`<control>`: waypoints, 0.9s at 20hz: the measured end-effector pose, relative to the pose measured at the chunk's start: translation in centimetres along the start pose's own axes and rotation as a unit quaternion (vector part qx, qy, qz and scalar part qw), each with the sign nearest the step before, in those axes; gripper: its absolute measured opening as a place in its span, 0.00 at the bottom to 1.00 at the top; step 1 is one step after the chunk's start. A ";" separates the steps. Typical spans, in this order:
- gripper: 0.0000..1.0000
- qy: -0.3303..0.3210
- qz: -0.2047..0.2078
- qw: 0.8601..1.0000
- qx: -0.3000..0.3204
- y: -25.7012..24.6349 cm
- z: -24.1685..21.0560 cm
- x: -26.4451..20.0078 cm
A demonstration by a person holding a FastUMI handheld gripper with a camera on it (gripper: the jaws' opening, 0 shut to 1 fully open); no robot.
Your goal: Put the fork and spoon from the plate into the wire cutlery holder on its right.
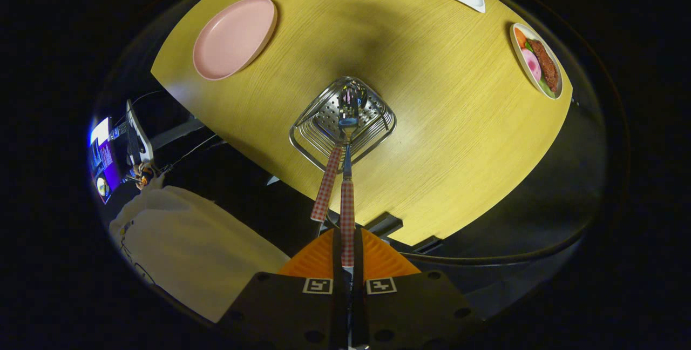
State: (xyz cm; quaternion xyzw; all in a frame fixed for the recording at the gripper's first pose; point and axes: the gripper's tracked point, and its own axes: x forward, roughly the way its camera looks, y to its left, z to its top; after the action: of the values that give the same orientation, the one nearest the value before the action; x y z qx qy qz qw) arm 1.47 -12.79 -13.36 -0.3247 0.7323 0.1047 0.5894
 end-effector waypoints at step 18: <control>0.70 -0.086 0.060 0.994 0.027 1.7 2.6 -2.0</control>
State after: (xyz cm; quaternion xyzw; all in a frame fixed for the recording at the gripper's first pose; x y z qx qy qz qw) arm 2.75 -9.42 -12.65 -0.2539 0.6993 0.1478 0.6516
